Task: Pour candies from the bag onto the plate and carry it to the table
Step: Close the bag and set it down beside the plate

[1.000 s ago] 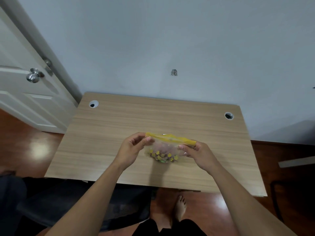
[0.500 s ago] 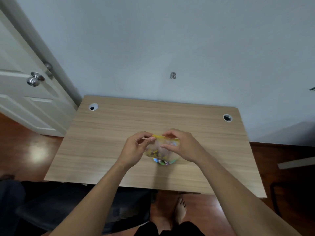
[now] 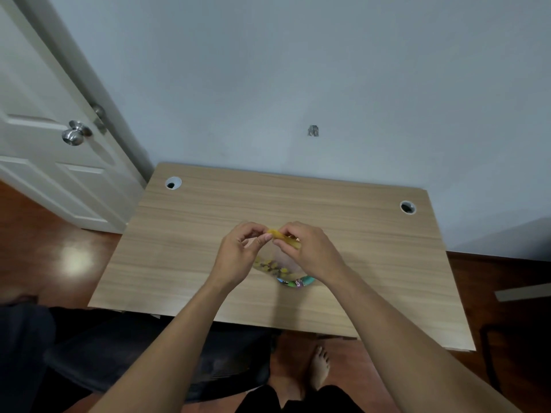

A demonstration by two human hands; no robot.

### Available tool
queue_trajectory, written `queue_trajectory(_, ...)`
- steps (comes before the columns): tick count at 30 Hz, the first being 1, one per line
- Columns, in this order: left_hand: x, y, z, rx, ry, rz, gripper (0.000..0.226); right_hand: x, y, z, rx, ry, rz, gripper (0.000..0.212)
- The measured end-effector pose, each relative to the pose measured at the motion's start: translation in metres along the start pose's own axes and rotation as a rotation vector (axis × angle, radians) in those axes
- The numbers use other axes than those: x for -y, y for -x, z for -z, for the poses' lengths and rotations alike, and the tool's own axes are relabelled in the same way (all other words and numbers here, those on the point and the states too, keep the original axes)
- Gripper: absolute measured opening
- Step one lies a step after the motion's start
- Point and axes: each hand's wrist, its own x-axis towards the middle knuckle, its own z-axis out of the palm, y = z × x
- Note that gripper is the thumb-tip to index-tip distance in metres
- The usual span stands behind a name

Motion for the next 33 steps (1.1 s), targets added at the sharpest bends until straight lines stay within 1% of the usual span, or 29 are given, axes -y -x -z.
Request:
queue_trajectory(2,-0.001,0.000,0.000,0.004,-0.023,-0.009,0.016,0.002,-0.001,-0.001,-0.010,-0.008,-0.001,0.019)
queue_trajectory(6,-0.002,-0.001,-0.005,-0.048,-0.112,-0.025,0.002,0.006,-0.002,-0.004,-0.021,-0.015,-0.015,0.022)
queue_trajectory(12,0.000,0.003,-0.016,-0.184,-0.198,-0.030,0.007,0.007,-0.005,-0.006,-0.011,0.067,-0.029,0.019)
queue_trajectory(18,-0.004,0.003,-0.021,-0.266,-0.181,-0.016,0.012,0.008,-0.009,-0.004,-0.015,0.085,-0.033,0.023)
queue_trajectory(23,-0.009,0.001,-0.020,-0.297,-0.190,-0.021,0.016,0.005,-0.011,-0.001,-0.019,0.113,-0.044,0.029)
queue_trajectory(28,-0.004,0.001,-0.018,-0.283,-0.186,-0.026,0.015,0.003,-0.009,0.000,-0.018,0.142,-0.067,0.024)
queue_trajectory(33,-0.009,-0.003,-0.007,-0.320,-0.167,-0.012,0.016,-0.005,-0.003,0.003,-0.005,0.175,-0.086,0.022)
